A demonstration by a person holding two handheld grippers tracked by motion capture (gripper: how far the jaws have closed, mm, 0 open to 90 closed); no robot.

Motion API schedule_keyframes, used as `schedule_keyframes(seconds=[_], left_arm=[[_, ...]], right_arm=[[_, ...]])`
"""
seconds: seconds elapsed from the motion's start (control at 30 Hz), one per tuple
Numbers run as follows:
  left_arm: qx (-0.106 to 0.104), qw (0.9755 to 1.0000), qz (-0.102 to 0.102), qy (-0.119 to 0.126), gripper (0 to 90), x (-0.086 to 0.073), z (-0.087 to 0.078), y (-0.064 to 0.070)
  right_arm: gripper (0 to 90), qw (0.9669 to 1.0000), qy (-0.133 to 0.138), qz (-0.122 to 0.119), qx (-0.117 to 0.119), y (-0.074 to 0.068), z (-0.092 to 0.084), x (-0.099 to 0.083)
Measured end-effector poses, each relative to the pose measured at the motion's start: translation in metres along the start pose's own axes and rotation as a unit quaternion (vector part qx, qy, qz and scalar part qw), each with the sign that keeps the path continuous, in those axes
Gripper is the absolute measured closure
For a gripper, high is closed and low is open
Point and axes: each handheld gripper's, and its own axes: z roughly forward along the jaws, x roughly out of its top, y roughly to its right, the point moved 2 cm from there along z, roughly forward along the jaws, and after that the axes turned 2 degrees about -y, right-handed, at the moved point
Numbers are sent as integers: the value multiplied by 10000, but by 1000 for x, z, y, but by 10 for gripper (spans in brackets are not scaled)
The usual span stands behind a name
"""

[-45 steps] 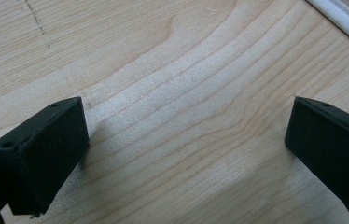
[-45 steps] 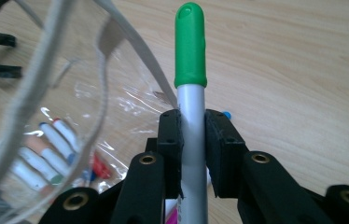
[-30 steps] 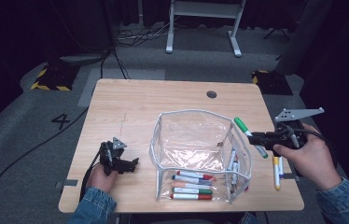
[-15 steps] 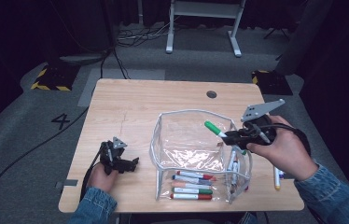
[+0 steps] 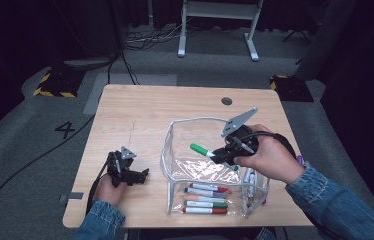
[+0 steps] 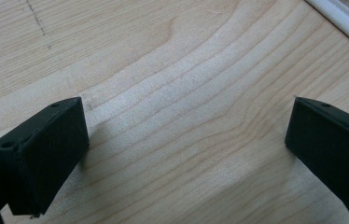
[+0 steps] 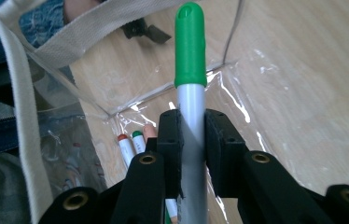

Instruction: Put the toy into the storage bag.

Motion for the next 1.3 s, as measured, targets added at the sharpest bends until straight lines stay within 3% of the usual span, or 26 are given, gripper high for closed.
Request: schedule_keyframes(seconds=[0.23,0.57,0.87,1.03,1.3], left_arm=[[0,10000,6,-8,0,0,0,0],[-6,10000,7,-5,0,0,0,0],[-6,10000,9,-4,0,0,0,0],[-2,10000,11,-2,0,0,0,0],[-8,10000,26,-11,0,0,0,0]], right_arm=[[770,9982,-505,-160,293,-4,30,1],[770,9936,-894,-265,642,-11,61,-5],[770,9840,-1394,-196,1090,-12,85,-18],[770,9801,-1577,-268,1180,-10,93,-21],[769,9708,-1998,-407,1264,-8,107,-28]])
